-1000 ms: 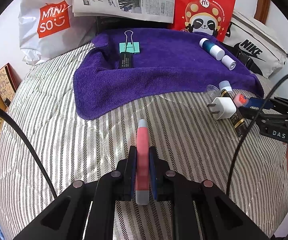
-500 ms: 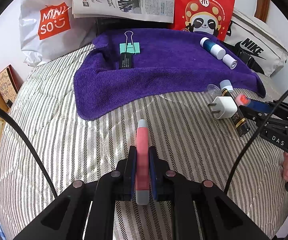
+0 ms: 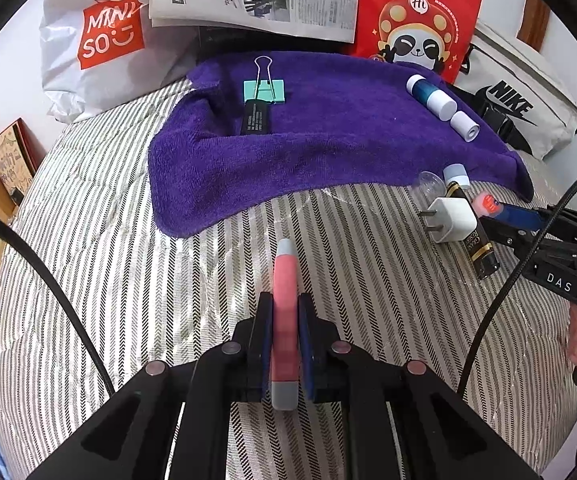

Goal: Organize rigid objects
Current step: 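Lift the pink tube with the left gripper while the right gripper grasps the orange-blue Vaseline tin, then carry the Vaseline tin onto the towel and open the right gripper while the left gripper holds the pink tube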

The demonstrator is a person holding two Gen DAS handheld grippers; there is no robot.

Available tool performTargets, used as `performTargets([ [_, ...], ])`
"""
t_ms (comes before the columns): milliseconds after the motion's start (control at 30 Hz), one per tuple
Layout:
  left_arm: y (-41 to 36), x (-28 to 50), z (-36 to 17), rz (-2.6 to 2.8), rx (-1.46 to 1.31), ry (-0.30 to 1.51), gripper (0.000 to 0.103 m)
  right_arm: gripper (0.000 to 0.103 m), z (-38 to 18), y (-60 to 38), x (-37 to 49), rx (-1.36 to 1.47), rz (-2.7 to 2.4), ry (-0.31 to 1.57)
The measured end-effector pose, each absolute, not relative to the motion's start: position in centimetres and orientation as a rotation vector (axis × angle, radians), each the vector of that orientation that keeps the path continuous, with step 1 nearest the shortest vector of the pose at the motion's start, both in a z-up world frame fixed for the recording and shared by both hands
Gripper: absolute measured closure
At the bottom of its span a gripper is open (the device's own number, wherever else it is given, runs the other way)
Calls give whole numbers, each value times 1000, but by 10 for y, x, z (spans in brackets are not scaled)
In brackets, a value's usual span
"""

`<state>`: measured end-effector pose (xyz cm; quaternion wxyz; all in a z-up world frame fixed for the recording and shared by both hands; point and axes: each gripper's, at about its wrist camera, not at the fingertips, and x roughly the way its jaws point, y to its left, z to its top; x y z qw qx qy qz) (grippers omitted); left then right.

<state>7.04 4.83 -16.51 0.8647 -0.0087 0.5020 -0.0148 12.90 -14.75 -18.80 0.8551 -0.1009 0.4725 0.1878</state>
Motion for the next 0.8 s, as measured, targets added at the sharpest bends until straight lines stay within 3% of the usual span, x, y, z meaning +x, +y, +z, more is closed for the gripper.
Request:
performTargets([
  [467,59,73,-166,-58,-127,1079,91,67,-184,-150,126,-208,411,1037],
  [800,62,64,-149,-70,-135,1043,91,67,-154,-173,104,-189,389,968],
])
